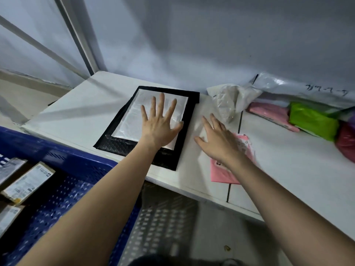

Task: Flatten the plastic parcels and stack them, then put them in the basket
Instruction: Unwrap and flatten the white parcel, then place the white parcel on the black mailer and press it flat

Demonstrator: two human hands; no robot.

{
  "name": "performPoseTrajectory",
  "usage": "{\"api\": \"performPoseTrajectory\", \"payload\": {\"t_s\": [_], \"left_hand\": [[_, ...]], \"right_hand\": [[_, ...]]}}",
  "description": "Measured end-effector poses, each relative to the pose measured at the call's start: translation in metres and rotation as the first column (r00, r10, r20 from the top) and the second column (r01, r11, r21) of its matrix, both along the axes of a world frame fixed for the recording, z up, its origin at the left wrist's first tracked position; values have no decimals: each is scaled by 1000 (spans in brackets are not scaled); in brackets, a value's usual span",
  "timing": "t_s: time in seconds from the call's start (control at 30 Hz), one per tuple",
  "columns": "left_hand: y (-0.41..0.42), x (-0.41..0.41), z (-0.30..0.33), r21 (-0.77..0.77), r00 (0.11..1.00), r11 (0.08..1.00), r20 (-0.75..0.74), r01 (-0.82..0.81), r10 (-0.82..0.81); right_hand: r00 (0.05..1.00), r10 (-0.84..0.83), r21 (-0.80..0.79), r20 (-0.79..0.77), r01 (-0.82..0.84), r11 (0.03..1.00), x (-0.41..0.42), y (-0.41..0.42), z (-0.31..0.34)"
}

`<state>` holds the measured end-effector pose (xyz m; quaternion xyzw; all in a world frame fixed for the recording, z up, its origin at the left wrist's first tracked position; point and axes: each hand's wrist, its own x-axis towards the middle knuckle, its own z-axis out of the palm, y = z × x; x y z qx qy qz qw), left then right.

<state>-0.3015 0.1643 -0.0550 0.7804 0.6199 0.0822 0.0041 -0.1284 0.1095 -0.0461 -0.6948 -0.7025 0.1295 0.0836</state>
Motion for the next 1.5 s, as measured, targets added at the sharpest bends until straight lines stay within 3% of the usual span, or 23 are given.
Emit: {"api": "performPoseTrajectory", "payload": {"t_s": [0.3,0.47,0.7,1.17,1.33,1.5], "left_hand": [[-7,93,16,0,985,985,-3,171,-171],[-11,139,5,-106,971,966,-11,237,-239],[-10,163,-28,-266,982,945,30,189,-188],[25,195,-49,-237,987,968,156,77,-40],[19,182,-32,43,943,997,322,70,-81],[0,166,5,409,837,912,489,29,-246]], "right_hand": [[992,-118,94,-49,123,988,83,-24,15],[982,-178,96,-65,183,978,118,-30,8],[972,-225,4,-62,226,974,136,-34,-13],[972,-211,36,-100,216,976,132,-21,-26],[970,-208,58,-123,216,975,130,-21,-19],[949,-196,123,-247,232,965,122,-28,-3]]}}
